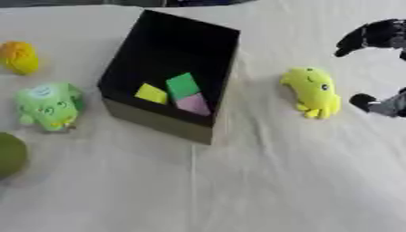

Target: Pick up objects on the table and place them in the box.

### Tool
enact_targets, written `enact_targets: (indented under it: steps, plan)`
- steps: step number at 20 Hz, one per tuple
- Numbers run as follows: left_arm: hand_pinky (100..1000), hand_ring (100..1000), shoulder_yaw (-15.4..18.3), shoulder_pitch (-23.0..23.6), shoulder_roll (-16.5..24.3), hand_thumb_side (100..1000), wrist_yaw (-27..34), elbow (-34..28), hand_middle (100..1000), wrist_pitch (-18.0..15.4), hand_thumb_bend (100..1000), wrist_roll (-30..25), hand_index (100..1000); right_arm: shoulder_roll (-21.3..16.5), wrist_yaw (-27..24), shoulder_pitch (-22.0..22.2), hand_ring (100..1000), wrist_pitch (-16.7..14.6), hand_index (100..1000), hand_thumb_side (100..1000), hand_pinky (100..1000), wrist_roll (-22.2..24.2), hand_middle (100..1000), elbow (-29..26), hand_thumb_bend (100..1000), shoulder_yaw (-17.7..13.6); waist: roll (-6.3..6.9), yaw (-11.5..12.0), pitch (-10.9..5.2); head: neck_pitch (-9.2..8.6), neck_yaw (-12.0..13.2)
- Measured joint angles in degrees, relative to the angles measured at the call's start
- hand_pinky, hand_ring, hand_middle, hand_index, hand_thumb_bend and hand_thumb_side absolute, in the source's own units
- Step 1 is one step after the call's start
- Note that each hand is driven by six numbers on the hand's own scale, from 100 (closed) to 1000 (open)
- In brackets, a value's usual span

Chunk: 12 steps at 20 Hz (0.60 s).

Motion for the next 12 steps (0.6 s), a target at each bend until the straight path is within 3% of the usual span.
enact_targets:
  steps: [6,12]
  plan:
    - [842,840,-0.07,0.0,0.0,665,0.22,0.0,834,-0.07,397,0.1,908,1.32,-0.77,-2.73,915,2.45,877,252,880,0.95,866,2.16,331,1.81,0.0,-0.01,0.0,0.27,-0.85]
    - [841,840,-0.34,-0.03,-0.03,665,0.41,0.0,833,-0.1,393,0.13,907,4.36,1.1,-7.17,913,2.96,878,273,877,1.81,862,8.19,321,4.44,0.0,0.27,0.0,0.38,-1.75]
